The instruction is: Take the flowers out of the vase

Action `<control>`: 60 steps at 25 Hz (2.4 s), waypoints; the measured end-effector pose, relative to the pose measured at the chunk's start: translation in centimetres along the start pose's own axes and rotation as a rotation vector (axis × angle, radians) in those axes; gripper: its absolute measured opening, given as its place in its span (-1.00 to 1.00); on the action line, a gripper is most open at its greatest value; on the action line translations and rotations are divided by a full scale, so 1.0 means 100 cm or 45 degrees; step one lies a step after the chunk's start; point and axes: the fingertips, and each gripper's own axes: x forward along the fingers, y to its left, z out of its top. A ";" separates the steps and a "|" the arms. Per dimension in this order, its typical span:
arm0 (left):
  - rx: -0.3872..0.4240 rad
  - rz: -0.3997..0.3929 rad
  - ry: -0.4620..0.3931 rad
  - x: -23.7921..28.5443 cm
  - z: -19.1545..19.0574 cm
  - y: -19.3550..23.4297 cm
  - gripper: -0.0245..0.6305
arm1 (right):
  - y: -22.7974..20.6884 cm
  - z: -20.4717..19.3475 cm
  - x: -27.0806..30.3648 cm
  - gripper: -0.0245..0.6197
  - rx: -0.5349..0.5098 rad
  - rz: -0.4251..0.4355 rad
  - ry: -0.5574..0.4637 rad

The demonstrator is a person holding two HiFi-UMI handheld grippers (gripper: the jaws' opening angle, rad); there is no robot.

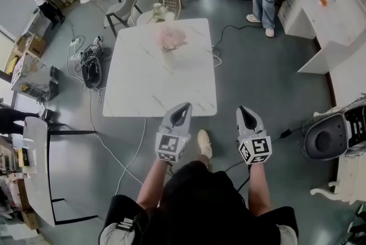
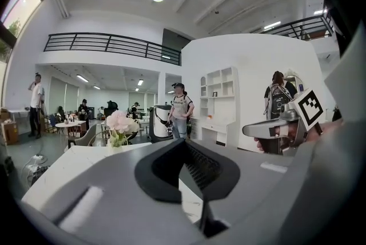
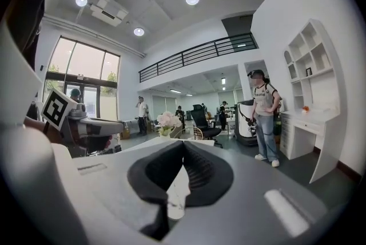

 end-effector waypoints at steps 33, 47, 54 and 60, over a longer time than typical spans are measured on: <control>-0.069 0.285 0.085 0.127 -0.006 0.137 -0.90 | -0.038 0.020 0.224 -0.91 0.013 0.323 0.096; -0.132 0.511 0.136 0.164 -0.015 0.173 -0.90 | -0.077 0.029 0.315 -0.91 0.009 0.504 0.138; -0.170 0.638 0.177 0.178 -0.029 0.193 -0.90 | -0.075 0.023 0.364 -0.91 -0.010 0.638 0.191; -0.166 0.719 0.219 0.182 -0.041 0.207 -0.90 | -0.065 0.018 0.395 -0.91 -0.021 0.714 0.227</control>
